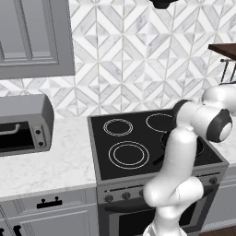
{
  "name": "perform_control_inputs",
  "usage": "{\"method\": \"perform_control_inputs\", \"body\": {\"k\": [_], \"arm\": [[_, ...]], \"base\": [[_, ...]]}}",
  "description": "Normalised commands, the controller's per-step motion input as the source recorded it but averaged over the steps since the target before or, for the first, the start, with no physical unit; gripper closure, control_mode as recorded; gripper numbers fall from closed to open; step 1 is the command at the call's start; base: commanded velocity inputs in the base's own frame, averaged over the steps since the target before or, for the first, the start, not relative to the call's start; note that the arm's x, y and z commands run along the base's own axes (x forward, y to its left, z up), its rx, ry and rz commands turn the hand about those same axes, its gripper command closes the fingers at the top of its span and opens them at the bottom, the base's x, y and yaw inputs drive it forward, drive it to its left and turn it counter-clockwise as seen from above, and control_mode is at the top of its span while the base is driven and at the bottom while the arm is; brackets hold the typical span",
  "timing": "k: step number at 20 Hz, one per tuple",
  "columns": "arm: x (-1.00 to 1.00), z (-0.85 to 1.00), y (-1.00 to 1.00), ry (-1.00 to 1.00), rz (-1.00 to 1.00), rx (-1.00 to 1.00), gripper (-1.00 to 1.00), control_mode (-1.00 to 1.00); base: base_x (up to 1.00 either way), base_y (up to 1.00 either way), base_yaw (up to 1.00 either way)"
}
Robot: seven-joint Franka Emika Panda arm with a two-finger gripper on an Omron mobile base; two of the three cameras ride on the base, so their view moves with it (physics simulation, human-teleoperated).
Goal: Pick the kettle from the counter and place it on a stove burner. Then turn the burner on.
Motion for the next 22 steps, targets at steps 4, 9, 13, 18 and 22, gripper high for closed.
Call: {"method": "perform_control_inputs", "body": {"k": [4,9,13,18,22], "arm": [[-0.02,-0.15,0.00,0.18,0.14,0.00,-1.00,-1.00],[0.00,0.00,0.00,0.21,0.23,0.00,-1.00,-1.00],[0.00,-0.16,0.00,0.17,0.14,0.00,-1.00,-1.00],[0.00,-0.23,-0.04,0.03,0.02,0.00,-1.00,-1.00],[0.00,-0.11,-0.09,-0.03,0.00,0.00,-1.00,-1.00]], "base": [[0.00,0.00,0.00],[0.00,0.00,0.00],[0.00,0.00,0.00],[0.00,0.00,0.00],[0.00,0.00,0.00]]}}
